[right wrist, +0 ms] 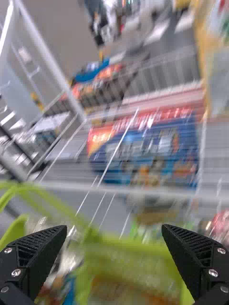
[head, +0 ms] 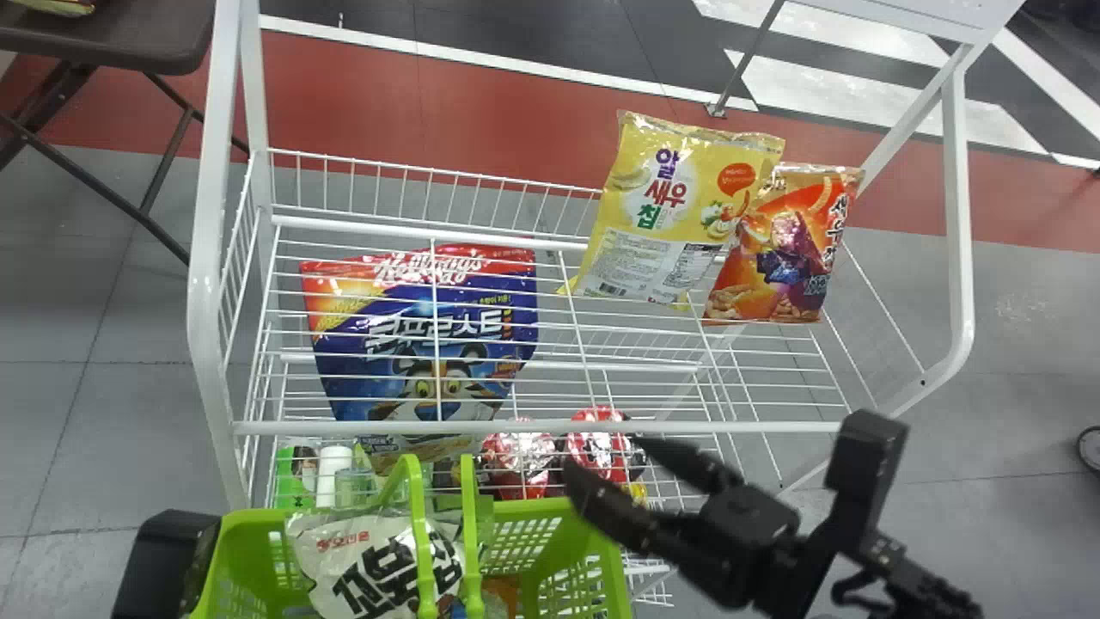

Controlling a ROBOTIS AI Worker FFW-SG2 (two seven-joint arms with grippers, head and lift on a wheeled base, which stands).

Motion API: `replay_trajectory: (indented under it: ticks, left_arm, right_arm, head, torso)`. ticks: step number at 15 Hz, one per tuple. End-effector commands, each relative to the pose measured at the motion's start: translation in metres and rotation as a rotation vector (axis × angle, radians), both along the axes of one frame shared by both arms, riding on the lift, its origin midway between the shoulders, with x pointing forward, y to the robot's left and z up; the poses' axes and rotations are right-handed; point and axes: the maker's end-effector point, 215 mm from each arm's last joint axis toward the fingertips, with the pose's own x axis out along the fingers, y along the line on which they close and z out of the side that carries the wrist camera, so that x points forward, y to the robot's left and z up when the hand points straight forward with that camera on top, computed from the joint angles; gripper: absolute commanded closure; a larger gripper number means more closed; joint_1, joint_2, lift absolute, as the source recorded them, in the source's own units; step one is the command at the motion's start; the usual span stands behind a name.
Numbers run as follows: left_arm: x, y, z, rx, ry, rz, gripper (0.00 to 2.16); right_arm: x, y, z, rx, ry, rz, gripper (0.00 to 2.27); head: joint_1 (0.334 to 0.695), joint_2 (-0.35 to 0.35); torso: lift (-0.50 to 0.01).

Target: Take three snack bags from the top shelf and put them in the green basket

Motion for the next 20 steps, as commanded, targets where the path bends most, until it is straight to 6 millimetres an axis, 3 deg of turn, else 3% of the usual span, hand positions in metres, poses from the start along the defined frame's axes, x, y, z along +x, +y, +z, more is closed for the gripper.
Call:
replay_trajectory:
  ticks: [1,5,9,10,14,16,20]
  left_arm:
    - [-0.002,-0.001,-0.001,0.002,0.002,-0.001,1.16]
    - [-0.006,0.000,-0.002,0.001,0.011,-0.002,1.16]
    - [-0.005,0.000,-0.004,0.005,0.009,0.000,1.16]
    - [-0.005,0.000,-0.003,0.002,0.011,0.000,1.16]
    - [-0.003,0.000,-0.005,0.003,0.007,0.003,1.16]
    - [-0.001,0.002,-0.006,0.007,0.007,0.004,1.16]
    - [-0.001,0.002,-0.004,0.005,0.002,0.003,1.16]
  right_arm:
    - [0.041,-0.042,0.036,-0.059,-0.155,-0.087,0.09]
    - [0.103,-0.131,0.069,-0.214,-0.334,-0.335,0.09]
    - [0.139,-0.205,0.052,-0.288,-0.319,-0.492,0.09]
    - [0.146,-0.215,0.054,-0.312,-0.354,-0.522,0.09]
    - [0.174,-0.246,0.022,-0.353,-0.318,-0.586,0.09]
    - [0.182,-0.255,0.027,-0.418,-0.349,-0.597,0.09]
    - [0.202,-0.278,0.018,-0.420,-0.322,-0.618,0.09]
  head:
    - [0.695,-0.350]
    - [0.695,-0.350]
    - [0.695,-0.350]
    - [0.695,-0.350]
    - [0.695,-0.350]
    - [0.695,-0.350]
    - [0.695,-0.350]
  torso:
    - [-0.040]
    - [-0.040]
    - [-0.040]
    - [-0.040]
    - [-0.040]
    - [-0.040]
    - [-0.040]
